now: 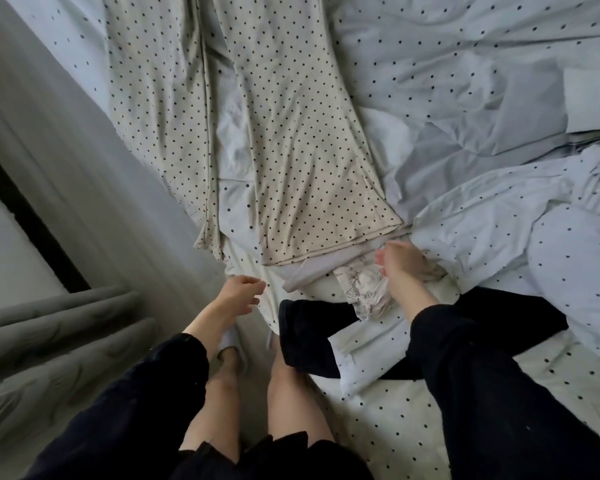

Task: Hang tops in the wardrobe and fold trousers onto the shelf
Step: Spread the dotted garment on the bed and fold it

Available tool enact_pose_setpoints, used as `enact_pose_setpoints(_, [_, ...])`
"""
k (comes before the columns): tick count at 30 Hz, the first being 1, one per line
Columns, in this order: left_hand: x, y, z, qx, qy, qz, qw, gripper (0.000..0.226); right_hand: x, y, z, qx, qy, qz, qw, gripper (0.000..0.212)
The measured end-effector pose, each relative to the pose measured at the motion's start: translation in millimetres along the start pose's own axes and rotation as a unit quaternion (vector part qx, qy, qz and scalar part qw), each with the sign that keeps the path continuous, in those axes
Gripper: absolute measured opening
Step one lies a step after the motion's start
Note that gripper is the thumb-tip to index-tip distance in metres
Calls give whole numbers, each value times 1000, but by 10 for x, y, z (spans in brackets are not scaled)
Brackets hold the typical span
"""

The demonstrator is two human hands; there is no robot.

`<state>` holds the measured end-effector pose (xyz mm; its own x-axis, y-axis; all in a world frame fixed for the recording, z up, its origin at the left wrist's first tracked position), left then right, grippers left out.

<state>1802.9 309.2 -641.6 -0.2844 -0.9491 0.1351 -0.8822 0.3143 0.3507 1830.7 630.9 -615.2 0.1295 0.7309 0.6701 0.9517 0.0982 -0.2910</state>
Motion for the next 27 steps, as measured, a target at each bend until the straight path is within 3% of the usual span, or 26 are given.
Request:
enact_pose_setpoints(11, [949,819,222,-64,50,13,997,16,-804,-1341,-603,187,-136,-103,967,25])
enact_pose_setpoints(15, [1406,1463,346,-110,74,15,991,22,-849,-2071,-703,231,-131,-108,958,28])
enact_pose_setpoints(22, [2299,3442,753,-235,138,23,962,32,-918,-3965,-669,336,-75,-119,931,37])
enact_pose_setpoints(27, [2937,5383,1373,-326,152,21,933,37,-1325,-5810,-536,420,-6,-161,893,44])
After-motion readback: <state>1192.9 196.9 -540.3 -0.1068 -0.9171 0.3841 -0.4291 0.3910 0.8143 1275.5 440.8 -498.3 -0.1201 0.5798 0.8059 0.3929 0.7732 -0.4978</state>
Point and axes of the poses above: each hand's wrist, its own z-axis towards the middle knuckle, its own x-axis out of the back of the hand, y = z × x, the point moved 9 cm from there along z, towards the middle knuckle, and after that the axes turned 10 degrees about -z, right-handed, at the moved point
